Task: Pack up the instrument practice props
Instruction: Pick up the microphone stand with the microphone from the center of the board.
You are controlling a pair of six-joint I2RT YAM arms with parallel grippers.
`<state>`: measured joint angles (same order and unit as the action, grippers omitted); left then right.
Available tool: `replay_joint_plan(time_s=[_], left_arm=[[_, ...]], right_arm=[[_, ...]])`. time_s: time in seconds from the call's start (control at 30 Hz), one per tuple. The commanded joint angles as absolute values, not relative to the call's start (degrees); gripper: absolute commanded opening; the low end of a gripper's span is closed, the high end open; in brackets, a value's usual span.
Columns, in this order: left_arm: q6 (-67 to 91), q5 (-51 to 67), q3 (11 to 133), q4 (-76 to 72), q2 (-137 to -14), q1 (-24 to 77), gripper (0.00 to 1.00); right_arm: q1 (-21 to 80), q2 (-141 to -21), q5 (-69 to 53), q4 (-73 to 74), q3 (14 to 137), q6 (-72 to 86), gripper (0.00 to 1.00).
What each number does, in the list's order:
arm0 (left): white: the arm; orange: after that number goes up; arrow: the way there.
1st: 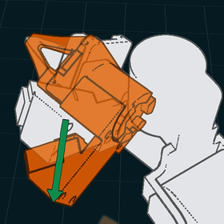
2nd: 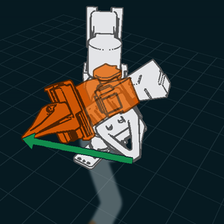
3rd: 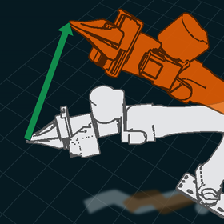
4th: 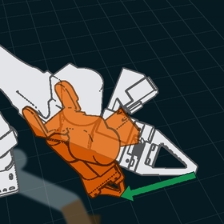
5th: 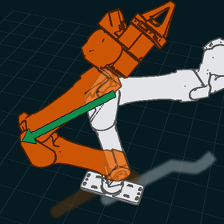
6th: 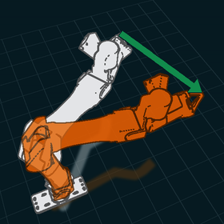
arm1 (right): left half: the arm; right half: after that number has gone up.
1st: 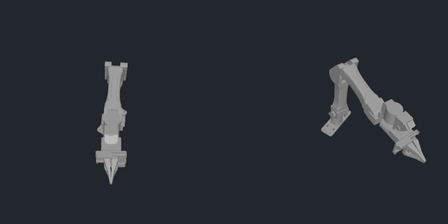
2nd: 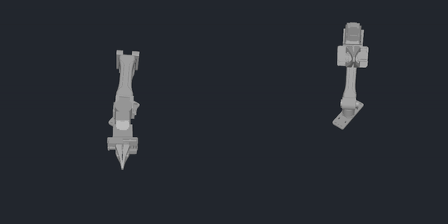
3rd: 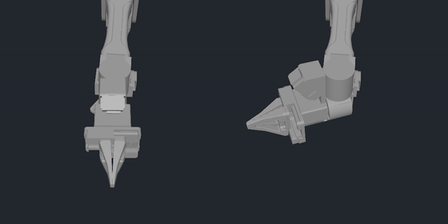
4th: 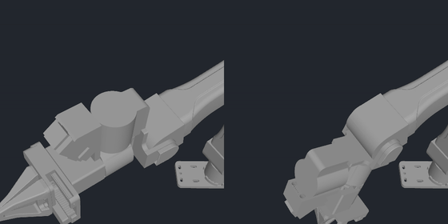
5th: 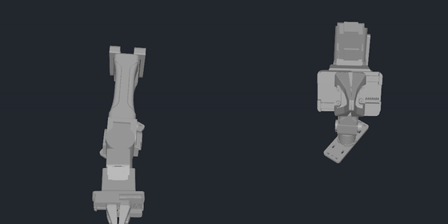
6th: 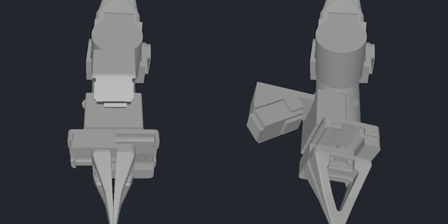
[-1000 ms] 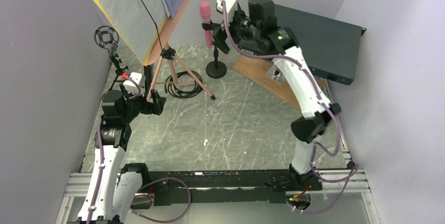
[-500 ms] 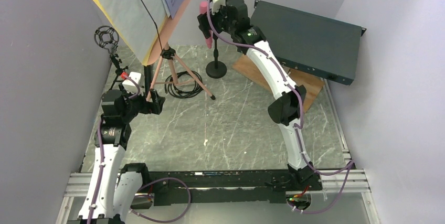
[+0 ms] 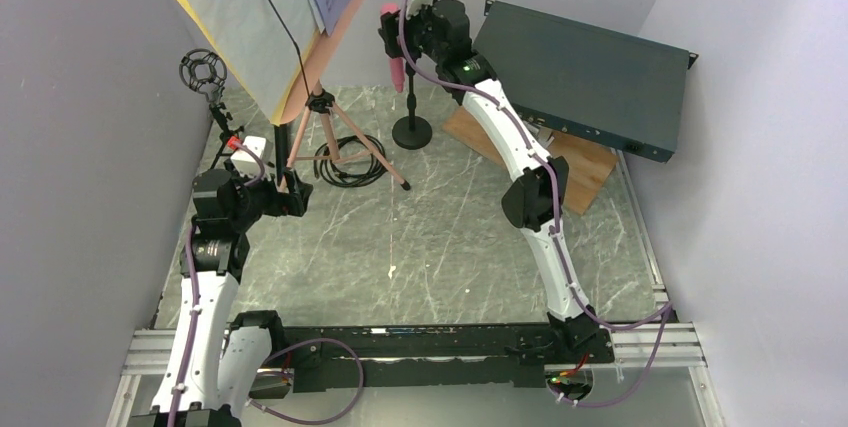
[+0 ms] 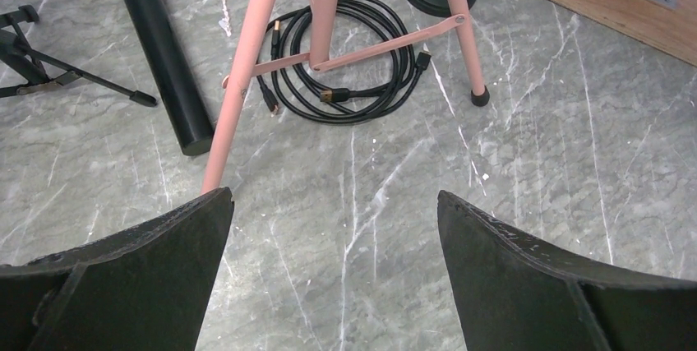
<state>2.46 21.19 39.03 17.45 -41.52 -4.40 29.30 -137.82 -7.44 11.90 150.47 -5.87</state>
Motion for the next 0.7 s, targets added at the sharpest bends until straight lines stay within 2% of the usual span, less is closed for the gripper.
replay_joint_plan(time_s=[0.0, 0.17, 0.3, 0.37, 0.47, 0.67], left_arm=[[3.3, 22.9, 41.1, 16.4, -41.7, -5.0, 1.0], [3.4, 23.1, 41.1, 16.5, -41.8, -5.6, 0.99], [3.4, 23.1, 41.1, 16.5, -42.0, -5.7, 0.99], [3.4, 23.1, 41.1, 16.6, -41.9, -5.8, 0.99], [3.4, 23.2, 41.1, 16.7, -41.8, -5.8, 0.99], [3.5, 23.5, 41.1, 16.6, -41.3, -5.8, 0.99]], right_arm=[[29.4, -139.6, -7.5, 5.9, 154.1, -5.1, 0.81], [29.4, -140.6, -7.9, 5.1, 154.6, -5.3, 0.71], [29.1, -140.5, -10.3, 5.8, 155.2, -5.7, 0.47], [29.0, -139.9, -11.9, 6.8, 155.7, -6.1, 0.3], [28.9, -138.3, -13.9, 8.8, 156.1, -6.2, 0.14], [28.8, -133.2, -17.3, 14.1, 155.9, -5.6, 0.05]])
